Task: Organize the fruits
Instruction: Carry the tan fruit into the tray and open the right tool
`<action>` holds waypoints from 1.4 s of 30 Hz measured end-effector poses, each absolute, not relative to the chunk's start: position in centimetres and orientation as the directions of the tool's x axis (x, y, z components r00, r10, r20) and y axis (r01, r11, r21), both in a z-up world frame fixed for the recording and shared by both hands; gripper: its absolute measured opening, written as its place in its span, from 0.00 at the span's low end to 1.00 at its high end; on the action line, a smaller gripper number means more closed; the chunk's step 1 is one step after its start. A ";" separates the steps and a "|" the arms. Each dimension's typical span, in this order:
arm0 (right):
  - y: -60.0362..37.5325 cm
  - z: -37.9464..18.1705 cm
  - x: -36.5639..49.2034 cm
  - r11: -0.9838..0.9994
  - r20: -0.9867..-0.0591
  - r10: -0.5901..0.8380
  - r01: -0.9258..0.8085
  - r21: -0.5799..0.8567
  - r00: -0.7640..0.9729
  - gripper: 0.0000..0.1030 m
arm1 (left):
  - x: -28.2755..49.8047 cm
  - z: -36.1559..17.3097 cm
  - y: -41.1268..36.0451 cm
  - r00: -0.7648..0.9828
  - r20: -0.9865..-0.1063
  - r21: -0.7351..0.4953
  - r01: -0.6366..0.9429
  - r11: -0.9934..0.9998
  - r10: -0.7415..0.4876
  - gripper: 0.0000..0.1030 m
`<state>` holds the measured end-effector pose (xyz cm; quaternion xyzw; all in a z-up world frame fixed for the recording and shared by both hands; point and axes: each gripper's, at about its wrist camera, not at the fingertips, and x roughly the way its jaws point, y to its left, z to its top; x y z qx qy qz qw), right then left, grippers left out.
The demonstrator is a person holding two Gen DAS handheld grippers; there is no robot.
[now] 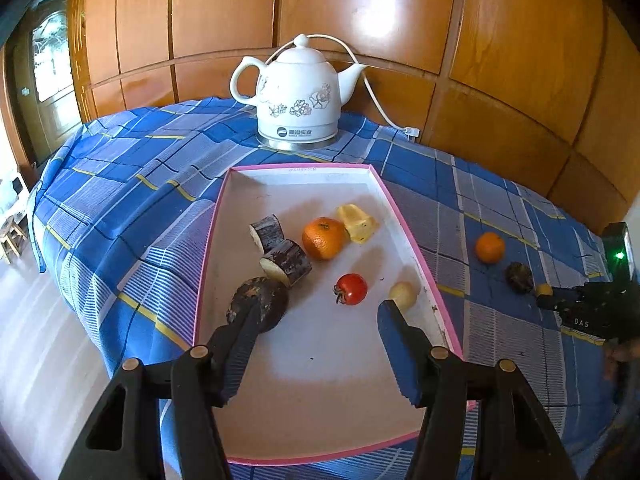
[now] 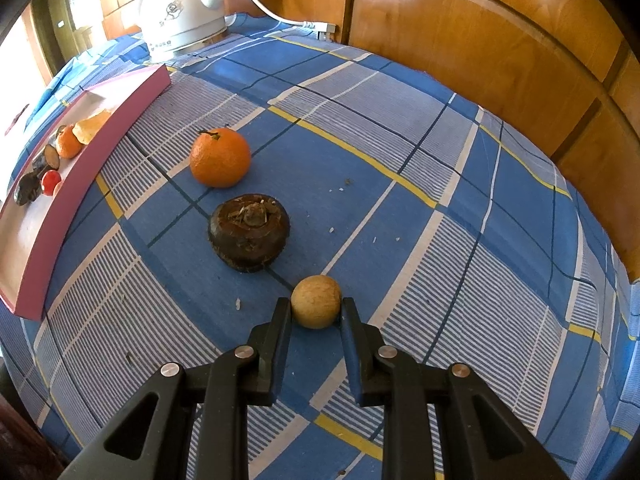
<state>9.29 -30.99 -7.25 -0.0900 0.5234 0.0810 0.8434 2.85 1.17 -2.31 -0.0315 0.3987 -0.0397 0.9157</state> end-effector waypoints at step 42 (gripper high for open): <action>-10.6 -3.6 13.2 0.892 -0.830 0.375 -0.405 0.201 0.414 0.31 | 2.2 -2.7 6.7 0.697 -0.713 -0.158 -0.057 0.986 -0.074 0.60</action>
